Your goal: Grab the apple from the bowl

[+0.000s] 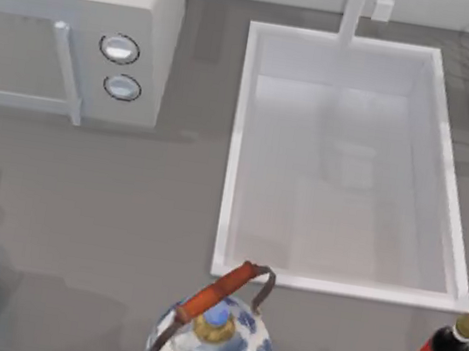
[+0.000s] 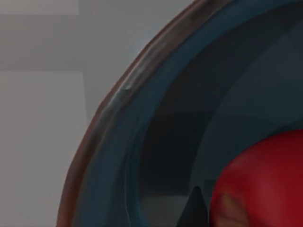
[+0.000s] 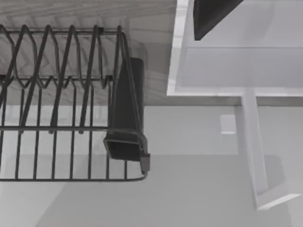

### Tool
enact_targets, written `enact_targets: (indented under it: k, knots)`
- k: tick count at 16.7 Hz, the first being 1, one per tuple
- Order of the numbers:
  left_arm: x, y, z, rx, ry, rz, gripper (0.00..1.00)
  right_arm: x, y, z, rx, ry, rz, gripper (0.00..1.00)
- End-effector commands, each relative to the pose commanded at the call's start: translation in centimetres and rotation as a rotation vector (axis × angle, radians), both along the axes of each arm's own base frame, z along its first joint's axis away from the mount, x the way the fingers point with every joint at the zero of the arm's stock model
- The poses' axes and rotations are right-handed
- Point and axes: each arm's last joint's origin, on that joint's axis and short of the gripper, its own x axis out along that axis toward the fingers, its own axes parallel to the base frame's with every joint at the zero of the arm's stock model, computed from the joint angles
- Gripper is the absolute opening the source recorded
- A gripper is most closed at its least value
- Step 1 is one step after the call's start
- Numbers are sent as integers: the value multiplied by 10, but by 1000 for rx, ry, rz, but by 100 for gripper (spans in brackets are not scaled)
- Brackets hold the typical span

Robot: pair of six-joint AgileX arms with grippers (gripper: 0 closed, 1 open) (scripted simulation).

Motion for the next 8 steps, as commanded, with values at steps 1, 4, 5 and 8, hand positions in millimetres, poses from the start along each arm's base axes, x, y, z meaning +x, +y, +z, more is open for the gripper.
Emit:
enact_targets:
  k: [1, 4, 5, 8]
  knots:
    - [0, 0, 0, 0, 0, 0, 47, 0, 0, 0, 0, 0, 0, 100]
    - [0, 0, 0, 0, 0, 0, 25, 0, 0, 0, 0, 0, 0, 100]
    - [0, 0, 0, 0, 0, 0, 17, 0, 0, 0, 0, 0, 0, 100]
    - [0, 0, 0, 0, 0, 0, 0, 0, 0, 0, 0, 0, 0, 100]
